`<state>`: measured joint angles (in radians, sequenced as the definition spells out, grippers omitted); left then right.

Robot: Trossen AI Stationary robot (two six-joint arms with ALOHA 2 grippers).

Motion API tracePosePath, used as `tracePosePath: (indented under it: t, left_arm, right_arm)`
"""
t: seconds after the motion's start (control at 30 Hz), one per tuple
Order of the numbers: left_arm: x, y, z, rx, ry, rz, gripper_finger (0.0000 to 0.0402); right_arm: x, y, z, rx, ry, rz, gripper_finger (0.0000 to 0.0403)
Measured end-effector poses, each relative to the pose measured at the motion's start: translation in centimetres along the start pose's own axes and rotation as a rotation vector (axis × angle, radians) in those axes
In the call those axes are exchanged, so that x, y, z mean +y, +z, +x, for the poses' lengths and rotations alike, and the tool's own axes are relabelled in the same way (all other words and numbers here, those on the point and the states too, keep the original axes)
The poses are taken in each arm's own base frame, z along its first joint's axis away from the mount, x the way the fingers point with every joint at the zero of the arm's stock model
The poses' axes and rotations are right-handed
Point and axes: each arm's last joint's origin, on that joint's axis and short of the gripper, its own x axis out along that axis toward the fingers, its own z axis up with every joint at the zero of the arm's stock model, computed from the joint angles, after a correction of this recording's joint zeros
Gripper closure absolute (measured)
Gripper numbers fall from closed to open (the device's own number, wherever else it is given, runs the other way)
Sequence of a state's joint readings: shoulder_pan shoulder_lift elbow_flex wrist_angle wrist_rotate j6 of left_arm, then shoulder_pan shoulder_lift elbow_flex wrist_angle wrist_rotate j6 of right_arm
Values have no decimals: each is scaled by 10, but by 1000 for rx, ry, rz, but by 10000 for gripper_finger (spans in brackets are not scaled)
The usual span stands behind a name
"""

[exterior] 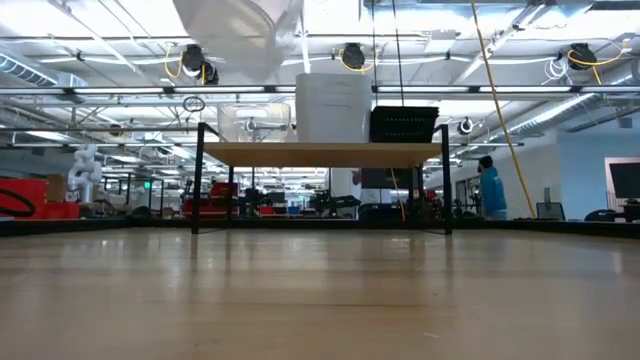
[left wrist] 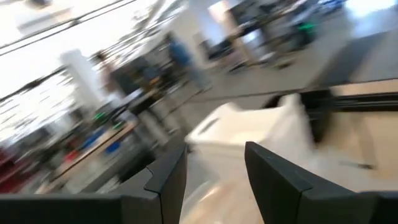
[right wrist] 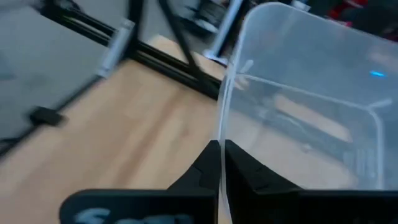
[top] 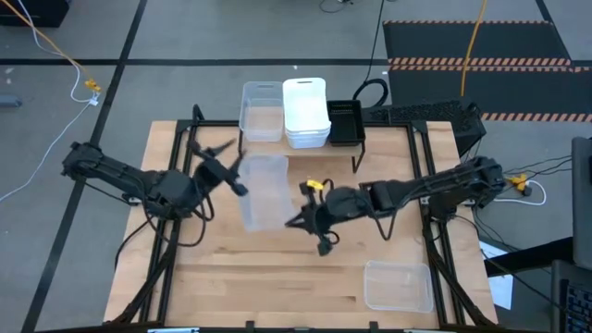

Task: Stack baskets on shelf by color
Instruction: Stack the top transparent bin on the transparent bin on the shelf

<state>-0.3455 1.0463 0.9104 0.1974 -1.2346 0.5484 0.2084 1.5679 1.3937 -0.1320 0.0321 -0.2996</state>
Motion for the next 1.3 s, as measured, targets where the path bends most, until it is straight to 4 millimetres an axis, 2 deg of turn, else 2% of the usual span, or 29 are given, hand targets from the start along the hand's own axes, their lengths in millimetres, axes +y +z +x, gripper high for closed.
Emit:
tracePosePath:
  t: [0.17,0.43,0.57,0.7,0.8,0.93,1.3]
  left_arm:
    - [23,-3,-6,99,181,-67,236]
    - [38,-27,-6,152,225,-135,236]
    - [50,-37,1,188,294,-162,236]
    - [58,-50,4,226,343,-159,236]
    - [64,-57,7,250,389,-168,236]
    - [69,-63,13,279,435,-175,236]
    - [69,-68,23,317,427,-191,236]
  right_arm:
    - [-45,23,-8,13,-172,-71,402]
    - [-137,41,-16,-54,-381,-124,403]
    - [-185,34,2,-44,-401,-75,403]
    - [-218,6,20,77,-425,-19,403]
    - [-231,-9,19,141,-458,26,403]
    - [-239,-13,8,145,-431,85,403]
    - [-236,-34,11,240,-330,121,403]
